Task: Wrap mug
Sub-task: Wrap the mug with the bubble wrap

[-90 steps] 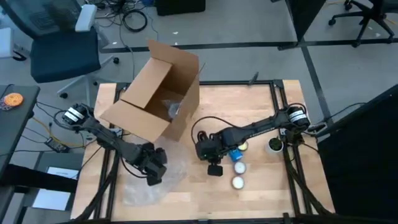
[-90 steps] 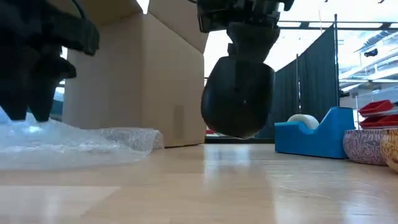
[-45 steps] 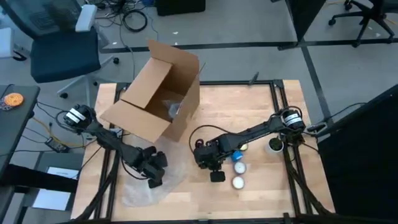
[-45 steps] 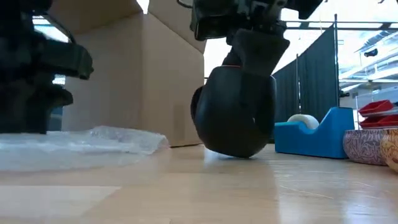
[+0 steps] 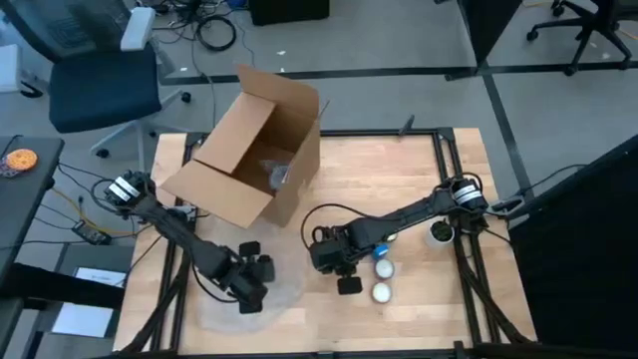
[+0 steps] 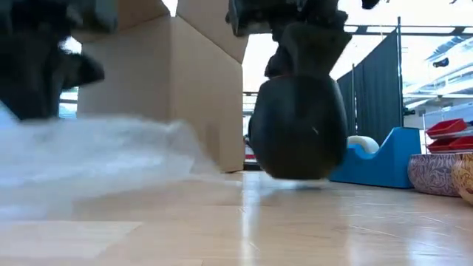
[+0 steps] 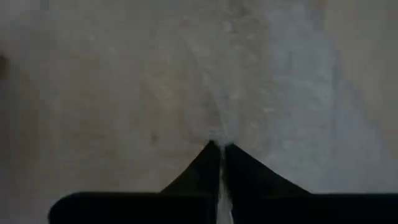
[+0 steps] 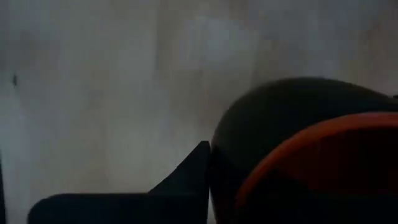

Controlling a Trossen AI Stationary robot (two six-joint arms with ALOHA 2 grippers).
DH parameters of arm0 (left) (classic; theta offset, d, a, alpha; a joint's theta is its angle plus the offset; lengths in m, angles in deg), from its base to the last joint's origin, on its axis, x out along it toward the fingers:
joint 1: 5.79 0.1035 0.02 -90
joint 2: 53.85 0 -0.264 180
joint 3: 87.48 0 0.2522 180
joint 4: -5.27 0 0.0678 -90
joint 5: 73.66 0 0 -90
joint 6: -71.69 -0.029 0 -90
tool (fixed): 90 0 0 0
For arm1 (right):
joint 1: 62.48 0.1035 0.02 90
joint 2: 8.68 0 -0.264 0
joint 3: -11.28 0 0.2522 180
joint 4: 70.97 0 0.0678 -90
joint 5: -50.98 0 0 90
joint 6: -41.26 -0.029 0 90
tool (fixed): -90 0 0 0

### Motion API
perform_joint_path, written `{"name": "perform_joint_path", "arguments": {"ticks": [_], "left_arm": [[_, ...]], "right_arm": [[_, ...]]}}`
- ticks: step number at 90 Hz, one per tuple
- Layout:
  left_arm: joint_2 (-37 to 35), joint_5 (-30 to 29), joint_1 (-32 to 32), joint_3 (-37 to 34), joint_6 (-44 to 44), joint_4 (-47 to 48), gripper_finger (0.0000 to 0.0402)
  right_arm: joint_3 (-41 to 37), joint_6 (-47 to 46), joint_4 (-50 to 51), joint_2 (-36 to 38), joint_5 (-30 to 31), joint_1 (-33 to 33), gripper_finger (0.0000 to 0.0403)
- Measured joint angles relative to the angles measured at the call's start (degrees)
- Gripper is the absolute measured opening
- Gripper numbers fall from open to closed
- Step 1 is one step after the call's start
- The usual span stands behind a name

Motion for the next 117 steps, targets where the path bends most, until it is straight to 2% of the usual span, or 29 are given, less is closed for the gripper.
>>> {"name": "perform_joint_path", "arguments": {"ticks": [21, 41, 51, 70, 82, 99, 117], "left_arm": [[-0.07, -3.68, -2.73, 8.87, -1.36, 5.31, 0.0], [-0.07, -3.71, -5.76, 12.6, -1.31, 11.31, 0.0], [-0.03, -3.68, -7.61, 14.31, -1.01, 12.74, 0.0], [-0.07, -4.92, -10.99, 15.96, 4.42, 17.81, 0.0], [-0.07, -6.75, -12.5, 15.95, 7.72, 19.39, 0.0], [-0.07, -10.47, -13.76, 15.98, 7.94, 16.07, 0.0], [-0.07, -15.35, -15.34, 15.98, 8.02, 15.5, 0.0]], "right_arm": [[0.01, 1.14, -1.87, -0.06, 2.71, 0.0, 0.0065], [-0.32, 2.15, -3.56, -0.28, 5.73, 0.21, 0.01], [-2.9, 2.13, -8.33, -0.3, 5.33, 0.26, 0.0118], [-3.14, 2.5, -9.38, -0.37, 6.87, 1.25, 0.0151], [-0.67, 2.63, -7.72, -0.2, 8.64, 2.61, 0.0174], [5.43, 2.45, -2.28, -0.15, 9.46, 4.61, 0.0206], [10.73, 2.95, -0.85, -0.04, 12.3, 8.88, 0.0226]]}}
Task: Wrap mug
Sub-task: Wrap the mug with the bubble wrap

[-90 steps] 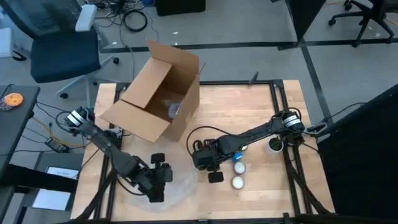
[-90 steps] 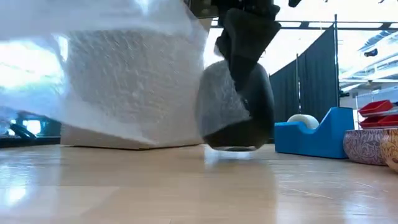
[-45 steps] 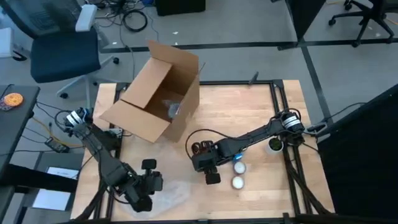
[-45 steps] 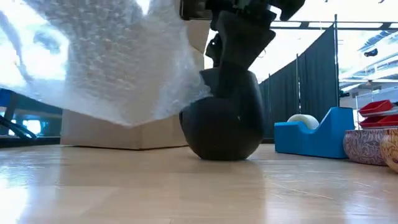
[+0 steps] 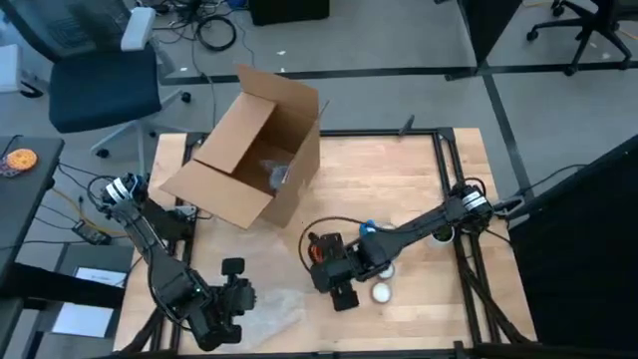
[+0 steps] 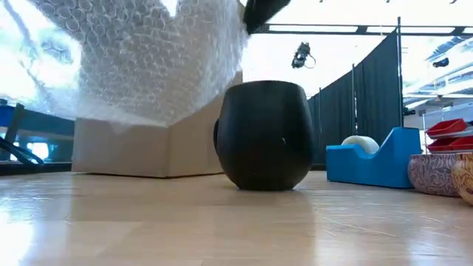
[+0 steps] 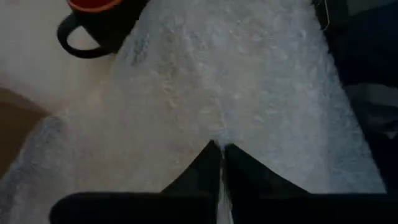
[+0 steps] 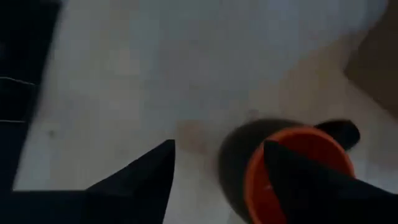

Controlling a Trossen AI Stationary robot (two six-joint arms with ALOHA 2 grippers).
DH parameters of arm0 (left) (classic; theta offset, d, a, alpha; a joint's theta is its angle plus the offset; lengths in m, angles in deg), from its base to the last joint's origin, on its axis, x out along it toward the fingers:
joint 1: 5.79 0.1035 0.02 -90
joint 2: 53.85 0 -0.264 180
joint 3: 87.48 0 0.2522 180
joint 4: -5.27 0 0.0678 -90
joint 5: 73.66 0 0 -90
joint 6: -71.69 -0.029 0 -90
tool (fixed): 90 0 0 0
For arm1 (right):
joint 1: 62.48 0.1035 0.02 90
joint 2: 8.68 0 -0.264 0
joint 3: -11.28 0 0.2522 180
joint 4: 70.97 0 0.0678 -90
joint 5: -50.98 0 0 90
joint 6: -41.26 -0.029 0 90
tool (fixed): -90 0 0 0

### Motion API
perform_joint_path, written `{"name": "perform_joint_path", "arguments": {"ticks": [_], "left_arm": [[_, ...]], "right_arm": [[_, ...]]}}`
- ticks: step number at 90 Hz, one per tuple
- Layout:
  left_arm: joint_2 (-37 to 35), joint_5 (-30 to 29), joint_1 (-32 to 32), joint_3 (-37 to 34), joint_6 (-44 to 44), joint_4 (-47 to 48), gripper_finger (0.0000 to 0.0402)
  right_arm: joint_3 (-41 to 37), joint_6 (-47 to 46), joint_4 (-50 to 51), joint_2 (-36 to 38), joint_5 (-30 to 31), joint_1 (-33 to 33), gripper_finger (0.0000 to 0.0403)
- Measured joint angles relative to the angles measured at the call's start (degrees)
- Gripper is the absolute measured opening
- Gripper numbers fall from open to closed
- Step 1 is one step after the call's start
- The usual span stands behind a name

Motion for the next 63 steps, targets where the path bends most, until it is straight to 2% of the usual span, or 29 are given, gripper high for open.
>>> {"name": "perform_joint_path", "arguments": {"ticks": [18, 40, 51, 63], "left_arm": [[0.0, -4.17, -1.07, 0.0, 0.15, -0.21, 0.0], [0.0, -7.6, -1.11, 0.0, -2.15, -4.03, 0.0], [0.0, -8.23, -1.11, 0.0, -5.19, -6.62, 0.0], [0.0, -8.26, -1.11, 0.0, -7.4, -8.18, 0.0]], "right_arm": [[1.01, -2.51, -2.29, 0.0, 1.6, 3.95, 0.0228], [-3.17, -11.37, -7.17, -0.35, 17.5, 5.54, 0.0214], [-4.62, -17.02, -7.46, -0.35, 24.23, 5.5, 0.0189], [-5.02, -19.42, -4.65, -0.35, 28.71, 5.5, 0.015]]}}
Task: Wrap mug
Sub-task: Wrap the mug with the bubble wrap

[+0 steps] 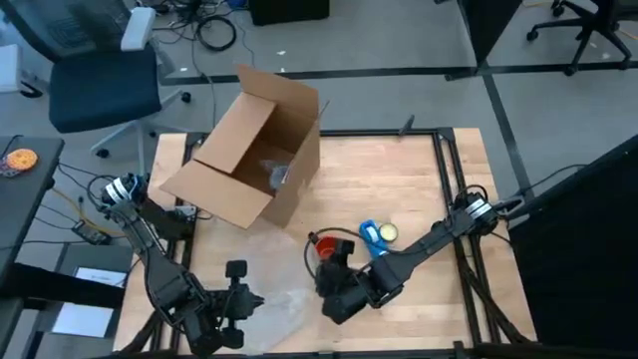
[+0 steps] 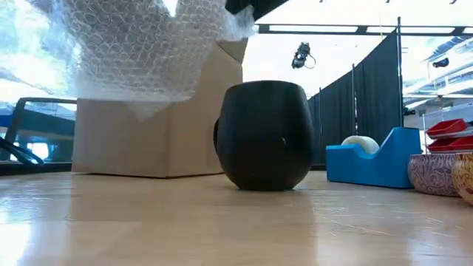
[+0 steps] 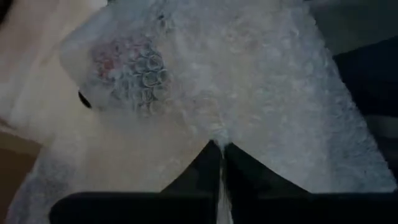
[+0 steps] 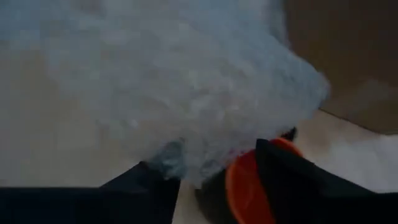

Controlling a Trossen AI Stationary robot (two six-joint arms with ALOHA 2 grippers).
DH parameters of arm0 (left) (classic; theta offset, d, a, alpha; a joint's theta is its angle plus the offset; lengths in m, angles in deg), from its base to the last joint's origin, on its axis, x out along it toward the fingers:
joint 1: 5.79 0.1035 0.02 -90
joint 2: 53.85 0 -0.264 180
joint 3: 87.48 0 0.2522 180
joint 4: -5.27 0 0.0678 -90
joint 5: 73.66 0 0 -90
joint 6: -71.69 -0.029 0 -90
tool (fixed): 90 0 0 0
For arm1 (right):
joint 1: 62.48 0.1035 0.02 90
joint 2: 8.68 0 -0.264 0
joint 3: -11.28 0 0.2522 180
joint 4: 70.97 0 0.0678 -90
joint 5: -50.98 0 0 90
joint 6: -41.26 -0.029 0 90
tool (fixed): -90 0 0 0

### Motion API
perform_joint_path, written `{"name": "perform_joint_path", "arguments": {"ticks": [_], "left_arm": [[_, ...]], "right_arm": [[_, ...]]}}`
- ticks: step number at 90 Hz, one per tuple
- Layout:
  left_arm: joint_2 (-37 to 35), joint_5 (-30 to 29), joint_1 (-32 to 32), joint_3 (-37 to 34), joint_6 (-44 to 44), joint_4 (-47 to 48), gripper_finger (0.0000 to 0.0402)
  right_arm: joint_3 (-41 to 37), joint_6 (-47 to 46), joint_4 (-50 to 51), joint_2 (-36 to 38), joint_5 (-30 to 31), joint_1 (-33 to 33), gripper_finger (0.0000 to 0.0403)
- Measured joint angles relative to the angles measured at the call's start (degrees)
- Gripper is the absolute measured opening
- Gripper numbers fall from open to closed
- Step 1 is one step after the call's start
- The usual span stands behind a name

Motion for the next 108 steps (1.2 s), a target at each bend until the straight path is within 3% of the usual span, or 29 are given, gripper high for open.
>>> {"name": "perform_joint_path", "arguments": {"ticks": [22, 51, 66, 90, 108], "left_arm": [[0.02, 0.58, 0.0, -0.02, -0.47, -0.4, 0.0], [0.11, 0.7, 0.0, -0.02, 3.24, 2.9, 0.0012], [0.13, 0.42, 0.0, -0.02, 7.72, 9.3, 0.0042], [0.13, -1.38, 0.0, -0.02, 8.64, 9.73, 0.0101], [0.13, -0.73, 0.0, -0.02, 8.68, 9.62, 0.0133]], "right_arm": [[0.0, 6.37, 2.54, 0.02, 12.88, 0.57, 0.0011], [0.07, 19.59, 2.34, 0.15, 29.29, 1.49, 0.0], [2.57, 24.58, 1.73, 0.23, 30.8, 1.92, 0.0], [4.13, 31.86, 0.71, 0.24, 28.8, 1.83, 0.0], [7.77, 43.46, 0.95, 0.34, 39.4, 1.33, 0.0]]}}
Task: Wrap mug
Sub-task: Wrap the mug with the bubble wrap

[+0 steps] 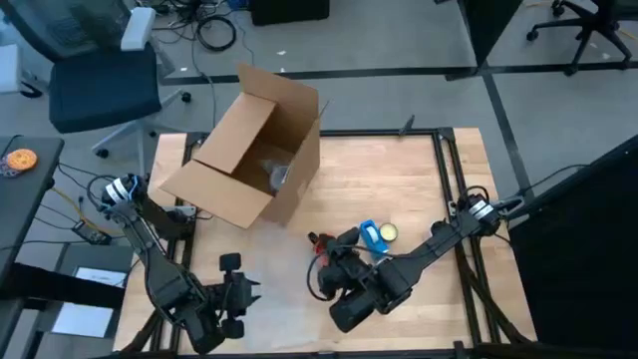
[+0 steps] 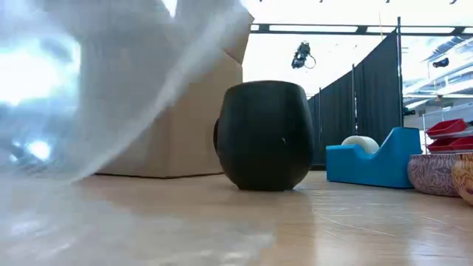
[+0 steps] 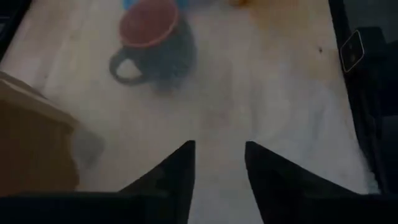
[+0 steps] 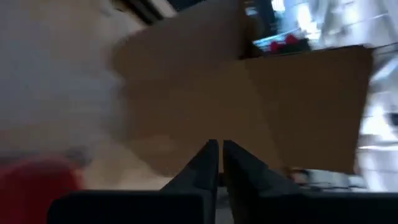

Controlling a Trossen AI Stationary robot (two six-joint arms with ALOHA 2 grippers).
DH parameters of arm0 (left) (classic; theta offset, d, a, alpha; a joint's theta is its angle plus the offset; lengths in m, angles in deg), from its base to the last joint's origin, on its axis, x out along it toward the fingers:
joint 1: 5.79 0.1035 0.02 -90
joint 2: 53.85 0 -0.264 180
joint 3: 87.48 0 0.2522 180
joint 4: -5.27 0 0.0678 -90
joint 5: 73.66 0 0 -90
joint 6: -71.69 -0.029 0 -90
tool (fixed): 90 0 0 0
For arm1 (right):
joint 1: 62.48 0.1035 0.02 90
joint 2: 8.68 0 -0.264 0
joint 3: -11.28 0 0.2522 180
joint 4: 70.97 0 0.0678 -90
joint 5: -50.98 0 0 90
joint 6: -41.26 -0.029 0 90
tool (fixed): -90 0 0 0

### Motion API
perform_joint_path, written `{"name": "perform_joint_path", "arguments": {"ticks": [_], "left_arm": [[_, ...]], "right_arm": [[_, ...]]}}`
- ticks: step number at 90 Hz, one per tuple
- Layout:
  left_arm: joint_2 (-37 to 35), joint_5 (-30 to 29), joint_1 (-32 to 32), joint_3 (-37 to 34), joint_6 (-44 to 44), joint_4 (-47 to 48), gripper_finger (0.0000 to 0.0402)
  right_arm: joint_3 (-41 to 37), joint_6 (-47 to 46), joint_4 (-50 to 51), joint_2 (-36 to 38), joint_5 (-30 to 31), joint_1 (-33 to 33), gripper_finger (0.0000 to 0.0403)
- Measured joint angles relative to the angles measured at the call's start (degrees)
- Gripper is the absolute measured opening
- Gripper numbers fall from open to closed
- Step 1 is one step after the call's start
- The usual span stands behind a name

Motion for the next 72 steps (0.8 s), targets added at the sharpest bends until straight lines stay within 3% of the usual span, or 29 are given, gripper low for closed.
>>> {"name": "perform_joint_path", "arguments": {"ticks": [10, 18, 25, 39, 45, 61, 72], "left_arm": [[0.0, 0.18, 0.0, 0.0, 0.01, -1.24, 0.0138], [0.0, 0.6, 0.0, 0.0, 0.03, -3.29, 0.0138], [0.31, 0.62, -0.03, -0.17, 0.02, -5.85, 0.0138], [2.67, 0.75, -0.37, -3.63, 0.01, -12.77, 0.0138], [4.04, 0.78, -0.31, -5.99, 0.01, -15.46, 0.0138], [8.24, 0.98, 1.65, -10.94, 0.11, -21.39, 0.0138], [10.96, 5.8, 3.29, -12.27, -2.42, -27.58, 0.0138]], "right_arm": [[4.99, 6.36, 0.0, 0.21, 3.42, -1.12, 0.0], [8.0, 4.98, 0.08, 0.25, -1.58, -2.31, 0.0], [9.08, -0.47, 0.71, 0.27, -15.14, -3.39, 0.0], [7.24, -10.31, 1.85, -0.19, -50.67, -5.4, 0.0], [4.11, -12.29, 0.44, -0.28, -58.42, -5.48, 0.0003], [-2.96, -13.38, -4.73, -0.34, -61.01, -3.29, 0.0034], [-6.08, -16.78, -6.6, -0.36, -61.21, -2.11, 0.007]]}}
